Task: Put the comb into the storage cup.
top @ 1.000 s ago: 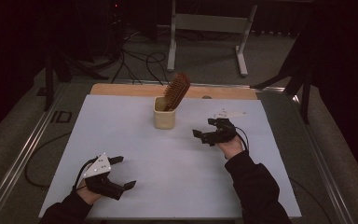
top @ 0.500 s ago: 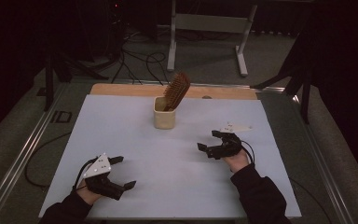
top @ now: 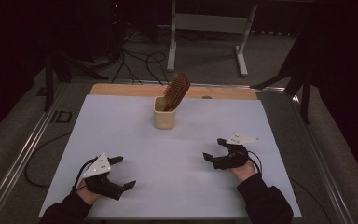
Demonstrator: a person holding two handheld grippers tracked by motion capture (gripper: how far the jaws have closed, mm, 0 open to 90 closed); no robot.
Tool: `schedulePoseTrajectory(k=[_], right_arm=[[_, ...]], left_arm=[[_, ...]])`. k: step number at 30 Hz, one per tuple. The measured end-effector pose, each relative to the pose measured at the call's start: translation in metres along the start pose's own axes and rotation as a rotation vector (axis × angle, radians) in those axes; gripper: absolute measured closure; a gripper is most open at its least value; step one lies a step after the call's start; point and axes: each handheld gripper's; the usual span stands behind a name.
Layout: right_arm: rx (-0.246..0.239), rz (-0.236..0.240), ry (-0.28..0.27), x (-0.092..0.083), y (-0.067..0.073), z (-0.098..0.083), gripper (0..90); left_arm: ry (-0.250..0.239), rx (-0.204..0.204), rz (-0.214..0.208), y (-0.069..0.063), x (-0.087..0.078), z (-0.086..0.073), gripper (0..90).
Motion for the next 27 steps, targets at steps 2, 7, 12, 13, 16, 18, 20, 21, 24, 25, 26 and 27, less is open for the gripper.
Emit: schedulePoseTrajectory(k=[2,7,12,13,16,18,20,21,24,25,26,27], right_arm=[[-0.006,-0.016,0.007,-0.005,0.001,-0.003,9.3],[0.001,-0.034,0.007,-0.017,0.005,-0.013,9.3],[0.005,-0.056,0.01,-0.03,0.008,-0.02,9.3],[0.009,-0.06,0.005,-0.032,0.009,-0.021,9.3],[0.015,-0.077,-0.001,-0.039,0.011,-0.025,9.3],[0.018,-0.076,-0.014,-0.043,0.012,-0.027,9.3],[0.013,-0.078,-0.016,-0.046,0.014,-0.03,9.3],[0.011,-0.078,-0.013,-0.047,0.016,-0.031,9.3],[0.011,-0.085,-0.003,-0.05,0.018,-0.035,9.3],[0.009,-0.088,-0.003,-0.051,0.019,-0.036,9.3],[0.011,-0.09,-0.007,-0.053,0.02,-0.037,9.3],[0.01,-0.093,-0.007,-0.054,0.02,-0.039,9.3]], left_arm=[[0.003,0.002,0.0,0.0,0.0,0.0,0.0],[0.004,0.0,0.001,0.0,0.001,0.0,0.0],[0.004,0.0,0.001,0.0,0.001,0.0,0.0],[0.005,0.002,0.002,0.0,0.001,0.0,0.0],[0.006,0.001,0.001,0.0,0.001,0.0,0.0],[0.006,0.003,0.003,0.0,0.001,0.0,0.0],[0.006,0.004,0.003,0.0,0.0,0.0,0.1],[0.006,0.005,0.003,0.0,0.0,0.0,0.0],[0.006,0.008,0.005,-0.001,0.0,0.0,0.0],[0.006,0.007,0.005,-0.001,0.0,0.0,0.0],[0.007,0.008,0.006,-0.001,0.0,0.0,0.0],[0.007,0.007,0.005,0.0,0.0,0.0,0.0]])
Point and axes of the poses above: each handheld gripper's, and its own axes: x roughly forward along the jaws, z roughly out of its top, y roughly to its left, and after that the axes turned 11 degrees about -x, right-handed
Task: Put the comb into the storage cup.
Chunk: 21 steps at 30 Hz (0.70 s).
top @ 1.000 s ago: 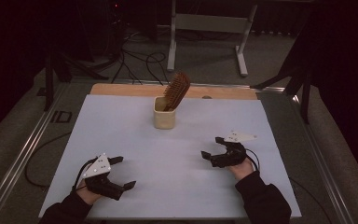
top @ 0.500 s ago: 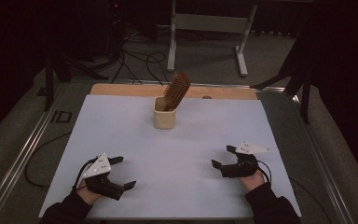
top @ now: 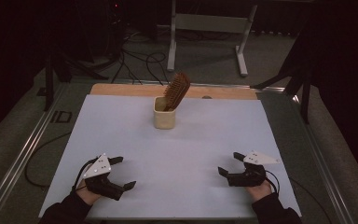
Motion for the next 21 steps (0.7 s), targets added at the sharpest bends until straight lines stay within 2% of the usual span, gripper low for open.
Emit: schedulePoseTrajectory(k=[7,21], right_arm=[[-0.008,-0.028,0.002,-0.0025,-0.0035,-0.0049,9.3],[-0.013,-0.011,0.001,-0.001,-0.0032,-0.0049,9.3]], left_arm=[[0.005,0.002,-0.002,-0.0004,0.0012,-0.0004,0.1],[0.009,0.003,-0.003,-0.0004,0.0017,-0.001,0.1]])
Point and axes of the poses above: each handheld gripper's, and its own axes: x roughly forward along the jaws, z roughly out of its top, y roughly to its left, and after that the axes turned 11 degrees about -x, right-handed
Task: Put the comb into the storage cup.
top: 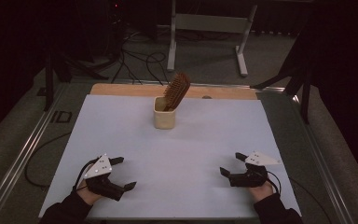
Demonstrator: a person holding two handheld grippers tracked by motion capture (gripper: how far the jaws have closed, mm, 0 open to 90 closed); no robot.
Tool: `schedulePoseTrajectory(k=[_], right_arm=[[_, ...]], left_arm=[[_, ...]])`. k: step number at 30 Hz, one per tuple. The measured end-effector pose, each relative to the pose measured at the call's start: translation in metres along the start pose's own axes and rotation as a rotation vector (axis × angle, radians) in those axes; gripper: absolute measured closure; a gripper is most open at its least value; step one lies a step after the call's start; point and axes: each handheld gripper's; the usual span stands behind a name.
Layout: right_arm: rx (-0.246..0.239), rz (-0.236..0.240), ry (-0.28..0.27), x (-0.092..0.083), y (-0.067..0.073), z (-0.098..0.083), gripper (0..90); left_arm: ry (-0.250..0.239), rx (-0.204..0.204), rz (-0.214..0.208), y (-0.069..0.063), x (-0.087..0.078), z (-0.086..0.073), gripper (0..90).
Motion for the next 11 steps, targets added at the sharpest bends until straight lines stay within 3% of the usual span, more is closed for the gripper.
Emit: schedulePoseTrajectory(k=[11], right_arm=[[-0.013,0.011,0.006,0.0011,0.0024,0.001,9.3]], left_arm=[[0.001,0.001,0.0,0.0004,0.0003,0.0001,0.1]])
Point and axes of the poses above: each handheld gripper's, and its own axes: x roughly forward along the jaws, z roughly out of its top, y roughly to its left, and after that the axes turned 11 degrees about -x, right-handed
